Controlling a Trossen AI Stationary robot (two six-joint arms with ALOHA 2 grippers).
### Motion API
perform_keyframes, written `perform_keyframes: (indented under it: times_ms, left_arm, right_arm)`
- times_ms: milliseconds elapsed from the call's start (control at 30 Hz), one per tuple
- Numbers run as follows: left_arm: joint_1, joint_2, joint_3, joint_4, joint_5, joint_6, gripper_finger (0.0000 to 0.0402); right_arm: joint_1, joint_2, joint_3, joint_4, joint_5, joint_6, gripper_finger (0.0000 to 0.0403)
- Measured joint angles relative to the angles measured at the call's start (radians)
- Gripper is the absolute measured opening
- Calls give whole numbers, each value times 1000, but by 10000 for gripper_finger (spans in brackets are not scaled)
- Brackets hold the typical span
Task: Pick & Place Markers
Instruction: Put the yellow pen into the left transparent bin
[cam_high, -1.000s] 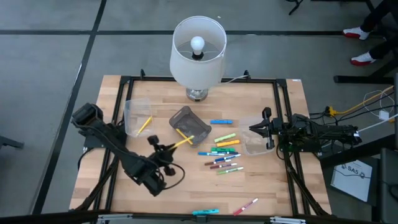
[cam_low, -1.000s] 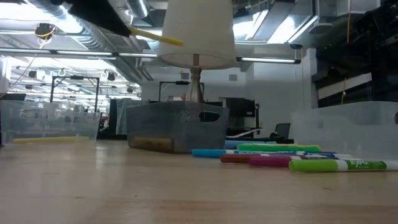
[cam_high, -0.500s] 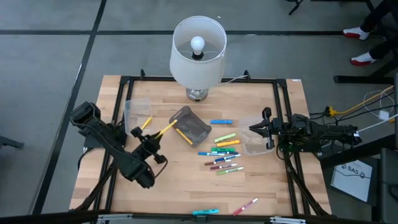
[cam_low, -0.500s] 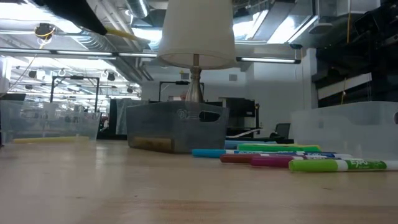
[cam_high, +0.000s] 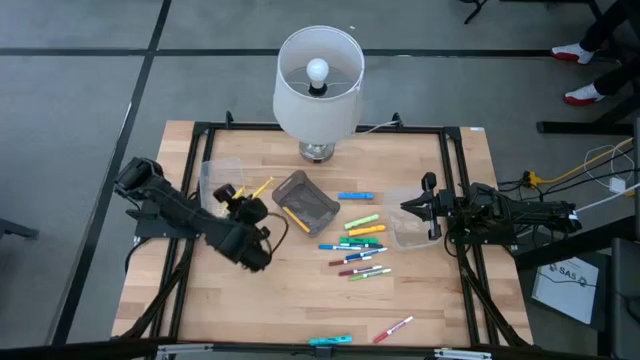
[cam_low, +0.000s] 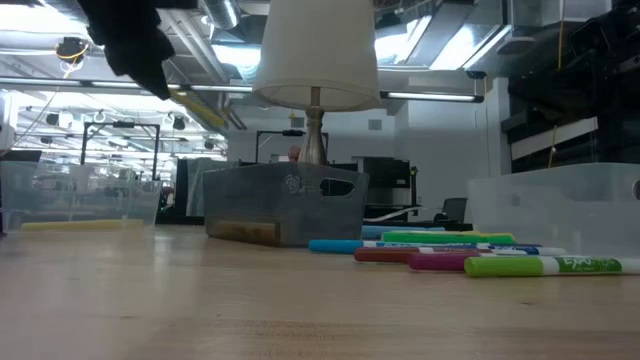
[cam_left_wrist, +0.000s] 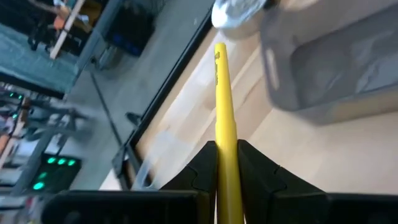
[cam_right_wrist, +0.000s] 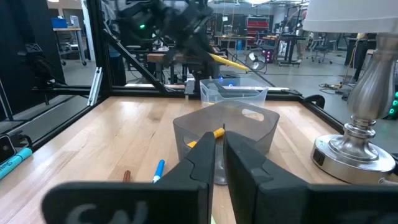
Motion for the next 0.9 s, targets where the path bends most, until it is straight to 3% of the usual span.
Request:
perform_keyframes:
  times_ms: [233, 533, 733, 900]
  left_arm:
    - [105, -133, 0, 0, 53, 147, 34]
    - [202, -297, 0, 0, 100, 203, 34]
    - [325, -320, 0, 1, 286, 311, 35]
    - [437, -321, 0, 0, 350, 400, 34]
  right_arm:
    - [0, 0, 0, 0, 0, 0, 35]
    - [0, 0, 0, 0, 0, 0, 35]
    - [0, 0, 0, 0, 0, 0, 35]
    - [0, 0, 0, 0, 0, 0, 35]
